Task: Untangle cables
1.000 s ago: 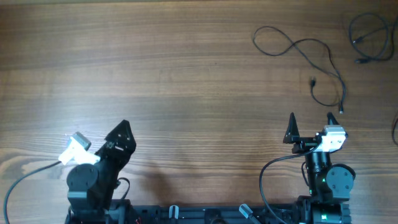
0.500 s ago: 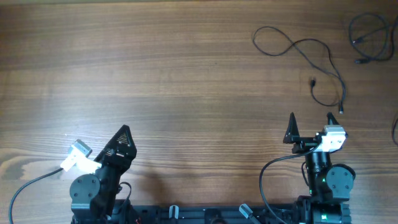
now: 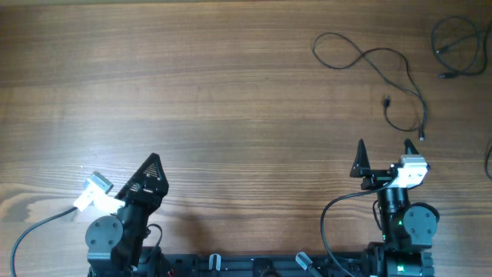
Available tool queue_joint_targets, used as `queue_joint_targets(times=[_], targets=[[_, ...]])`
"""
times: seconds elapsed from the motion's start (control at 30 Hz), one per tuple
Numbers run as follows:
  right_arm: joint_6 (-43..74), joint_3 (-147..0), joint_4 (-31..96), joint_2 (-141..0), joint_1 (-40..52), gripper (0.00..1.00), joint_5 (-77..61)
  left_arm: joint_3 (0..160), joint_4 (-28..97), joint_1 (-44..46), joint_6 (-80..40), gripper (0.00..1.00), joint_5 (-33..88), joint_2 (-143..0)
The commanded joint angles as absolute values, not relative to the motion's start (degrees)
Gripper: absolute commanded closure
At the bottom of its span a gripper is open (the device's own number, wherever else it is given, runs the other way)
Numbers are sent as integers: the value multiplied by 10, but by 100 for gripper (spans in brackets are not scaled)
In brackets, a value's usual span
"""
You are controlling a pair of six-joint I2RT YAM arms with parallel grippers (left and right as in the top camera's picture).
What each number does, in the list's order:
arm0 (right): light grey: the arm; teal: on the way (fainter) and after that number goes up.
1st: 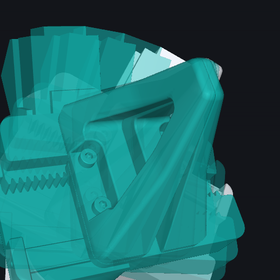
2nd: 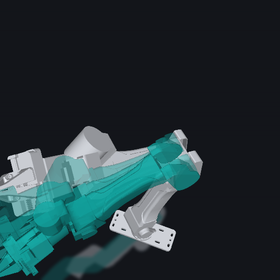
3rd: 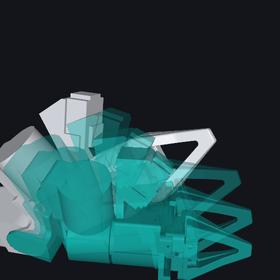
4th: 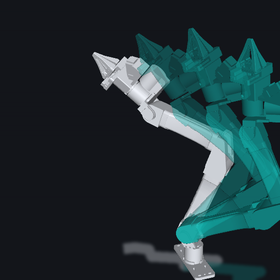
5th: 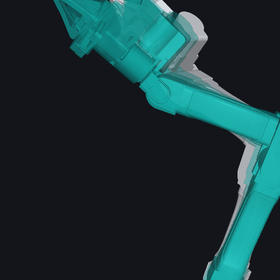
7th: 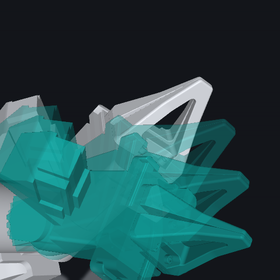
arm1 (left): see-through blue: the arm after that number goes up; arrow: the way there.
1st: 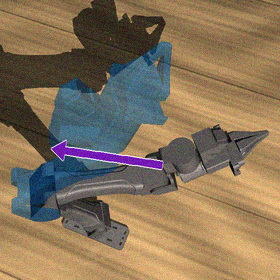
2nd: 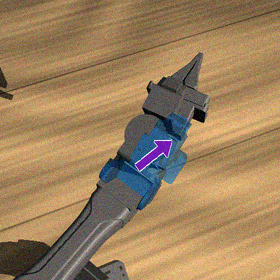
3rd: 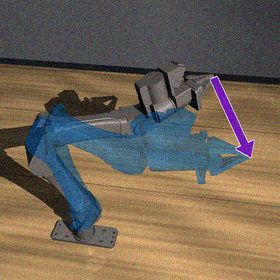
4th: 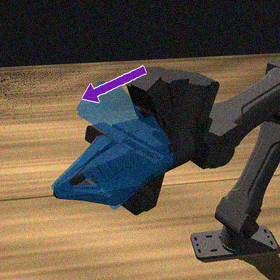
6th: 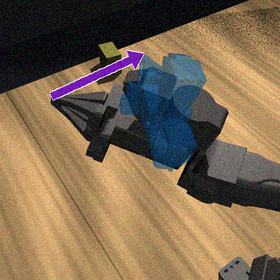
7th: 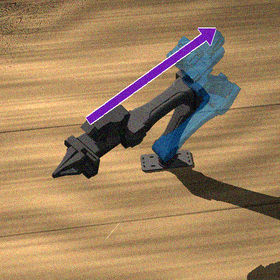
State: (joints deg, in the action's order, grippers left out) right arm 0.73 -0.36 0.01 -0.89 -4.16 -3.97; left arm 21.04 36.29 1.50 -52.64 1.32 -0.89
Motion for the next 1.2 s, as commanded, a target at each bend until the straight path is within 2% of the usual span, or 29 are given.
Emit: queue_joint_targets(times=[0.0,0.13,0.33,0.63,0.8,0.97,1.17], targets=[[0,-3,-1,-2,-39,0,-30,200,322,18,-495,0,-18,-2],[0,-3,-1,-2,-39,0,-30,152,211,18,-410,0,-20,-2],[0,-3,-1,-2,-39,0,-30,87,95,18,-385,0,-13,-2],[0,-3,-1,-2,-39,0,-30,20,77,19,-331,0,-44,-2],[0,-3,-1,-2,-39,0,-30,18,68,22,-252,0,-46,-2],[0,-3,-1,-2,-39,0,-30,5,47,29,-156,0,16,-2],[0,-3,-1,-2,-39,0,-30,4,42,30,-145,0,-3,-2]])
